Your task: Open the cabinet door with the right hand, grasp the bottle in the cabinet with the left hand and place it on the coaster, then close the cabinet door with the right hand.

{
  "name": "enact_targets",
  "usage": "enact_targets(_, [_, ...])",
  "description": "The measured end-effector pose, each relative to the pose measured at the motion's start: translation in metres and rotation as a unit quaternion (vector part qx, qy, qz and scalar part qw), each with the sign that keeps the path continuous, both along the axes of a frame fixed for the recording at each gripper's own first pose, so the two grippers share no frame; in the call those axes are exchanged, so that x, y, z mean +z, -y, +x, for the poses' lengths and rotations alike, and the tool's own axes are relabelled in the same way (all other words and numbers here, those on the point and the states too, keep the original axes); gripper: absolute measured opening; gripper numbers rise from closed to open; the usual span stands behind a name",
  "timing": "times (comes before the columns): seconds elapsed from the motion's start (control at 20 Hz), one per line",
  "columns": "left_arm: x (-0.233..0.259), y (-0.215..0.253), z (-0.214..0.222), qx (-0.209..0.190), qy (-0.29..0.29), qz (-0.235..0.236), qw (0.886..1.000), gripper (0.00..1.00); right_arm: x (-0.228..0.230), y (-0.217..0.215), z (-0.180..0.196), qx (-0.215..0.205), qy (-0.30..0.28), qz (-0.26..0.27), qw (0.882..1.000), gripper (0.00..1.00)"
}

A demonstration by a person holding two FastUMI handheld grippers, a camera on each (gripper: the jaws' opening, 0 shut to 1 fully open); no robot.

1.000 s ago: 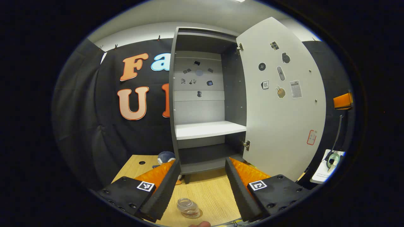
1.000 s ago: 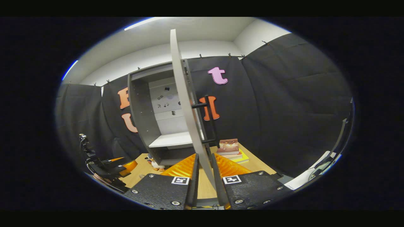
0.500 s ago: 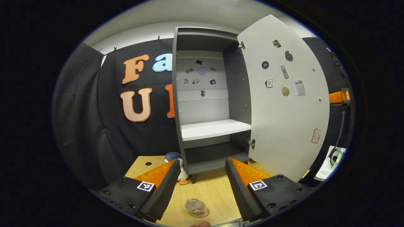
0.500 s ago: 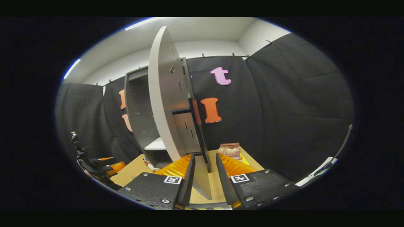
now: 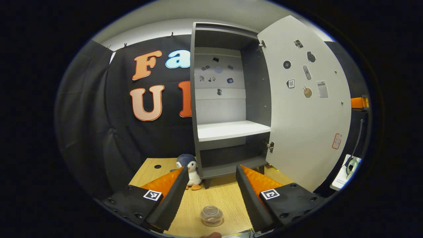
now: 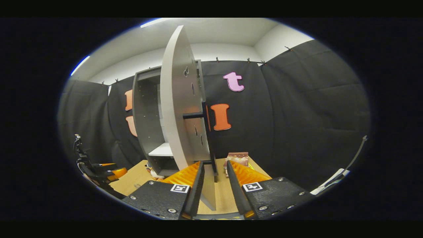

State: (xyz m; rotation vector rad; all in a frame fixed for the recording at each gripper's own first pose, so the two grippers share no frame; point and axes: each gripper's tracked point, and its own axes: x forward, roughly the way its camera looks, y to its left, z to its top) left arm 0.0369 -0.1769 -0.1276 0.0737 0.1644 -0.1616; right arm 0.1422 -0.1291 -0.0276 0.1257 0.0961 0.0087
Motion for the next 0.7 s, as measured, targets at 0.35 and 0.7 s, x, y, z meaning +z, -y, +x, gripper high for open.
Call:
enact_targets(0.35, [-0.01,-0.025,0.007,0.021,-0.009,-0.007,1.0,0.93,0.001,-0.05,0.003,0.053,-0.003,0.007,0.999,0.44])
enact_targets(0.7, [-0.017,-0.066,0.009,0.06,-0.019,-0.005,0.998,0.93,0.001,-0.091,0.012,0.106,0.003,0.016,0.994,0.46])
